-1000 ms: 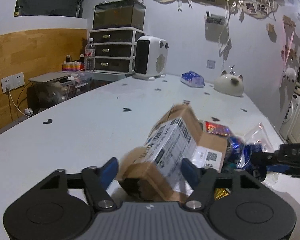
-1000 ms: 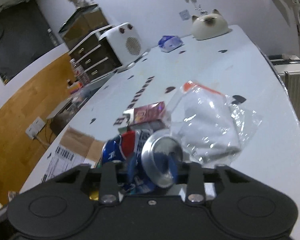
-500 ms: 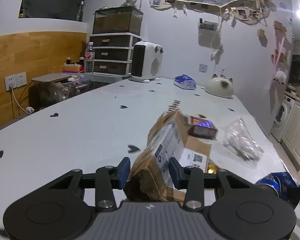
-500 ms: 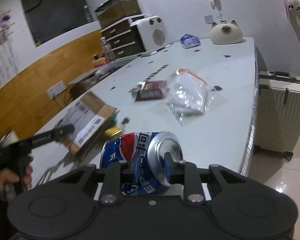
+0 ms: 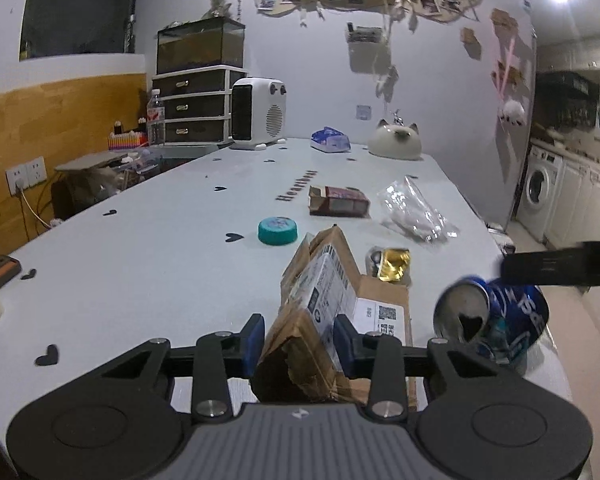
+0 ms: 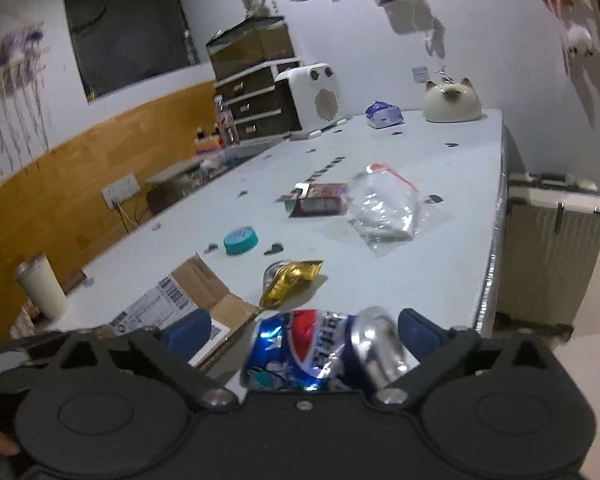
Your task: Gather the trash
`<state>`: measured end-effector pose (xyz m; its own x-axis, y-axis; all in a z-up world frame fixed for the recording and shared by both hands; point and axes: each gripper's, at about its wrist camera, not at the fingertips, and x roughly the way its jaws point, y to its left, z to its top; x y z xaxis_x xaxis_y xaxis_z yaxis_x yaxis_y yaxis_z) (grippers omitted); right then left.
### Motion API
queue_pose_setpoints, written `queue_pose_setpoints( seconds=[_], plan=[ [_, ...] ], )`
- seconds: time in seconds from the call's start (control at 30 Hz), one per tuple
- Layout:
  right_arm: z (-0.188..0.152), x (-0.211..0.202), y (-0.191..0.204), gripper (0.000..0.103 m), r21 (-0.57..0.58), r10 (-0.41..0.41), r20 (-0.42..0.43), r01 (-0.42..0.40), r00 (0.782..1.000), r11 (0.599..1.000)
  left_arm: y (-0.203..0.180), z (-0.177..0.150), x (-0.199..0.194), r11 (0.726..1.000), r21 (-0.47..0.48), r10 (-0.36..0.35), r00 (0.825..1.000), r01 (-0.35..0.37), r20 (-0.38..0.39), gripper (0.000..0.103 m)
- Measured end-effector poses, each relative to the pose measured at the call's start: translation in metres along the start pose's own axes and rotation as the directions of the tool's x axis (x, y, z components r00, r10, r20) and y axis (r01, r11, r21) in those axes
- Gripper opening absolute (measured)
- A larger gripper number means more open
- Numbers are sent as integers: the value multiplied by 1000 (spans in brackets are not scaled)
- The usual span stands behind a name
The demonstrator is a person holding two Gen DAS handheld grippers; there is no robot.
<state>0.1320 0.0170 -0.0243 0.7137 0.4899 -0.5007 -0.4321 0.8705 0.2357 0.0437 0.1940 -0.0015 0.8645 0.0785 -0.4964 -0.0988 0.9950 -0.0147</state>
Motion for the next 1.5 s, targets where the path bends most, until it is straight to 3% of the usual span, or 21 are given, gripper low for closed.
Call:
queue_pose_setpoints(
  seconds=[0.1, 0.17, 0.23, 0.43, 0.53, 0.6, 0.67, 0.73, 0.77, 0.87, 1.13, 1.5],
  plan=[
    [-3, 15, 10, 101, -12, -76, -17, 75, 997, 997, -4, -3, -4, 1000, 25, 4, 1000, -4, -4, 46],
    [-5, 23, 11, 101, 5, -102, -37, 102, 994, 995, -2, -3, -1, 1000, 24, 3, 1000, -3, -14, 61],
    [-7, 29, 10, 101, 31, -97, -63, 99, 993, 995, 1, -2, 4, 1000, 13, 7, 1000, -6, -19, 68],
    [-11, 29, 2, 86, 59, -91, -71, 96, 993, 994, 12, 1, 26, 996, -71, -60, 996, 55, -71, 78],
    [-12, 27, -1, 85, 54, -71, -67, 75, 995, 996, 17, 0, 36, 987, -128, -109, 989, 96, -96, 78],
    [-12, 26, -2, 84, 46, -63, -64, 66, 996, 997, 18, -3, 40, 979, -163, -145, 983, 126, -111, 76],
    [-13, 25, -2, 83, 34, -57, -64, 60, 996, 998, 17, -6, 42, 975, -176, -157, 980, 134, -120, 67],
    [-14, 23, -2, 82, 12, -48, -62, 49, 997, 999, 15, -7, 39, 978, -172, -140, 984, 119, -114, 61],
    [-14, 22, -2, 81, 3, -44, -61, 44, 997, 999, 16, -7, 38, 976, -181, -143, 984, 122, -109, 53],
    [-17, 18, -2, 79, -20, -34, -56, 33, 998, 999, 15, -9, 32, 976, -182, -141, 986, 123, -92, 46],
    [-18, 4, 1, 74, -50, -40, -40, 38, 998, 998, 7, -2, 12, 986, -140, -95, 994, 87, -47, 42],
    [-11, -46, -18, 74, -5, -60, 78, 61, 995, 998, -24, 13, -19, 994, -69, -81, 996, 83, 41, 38]
  ],
)
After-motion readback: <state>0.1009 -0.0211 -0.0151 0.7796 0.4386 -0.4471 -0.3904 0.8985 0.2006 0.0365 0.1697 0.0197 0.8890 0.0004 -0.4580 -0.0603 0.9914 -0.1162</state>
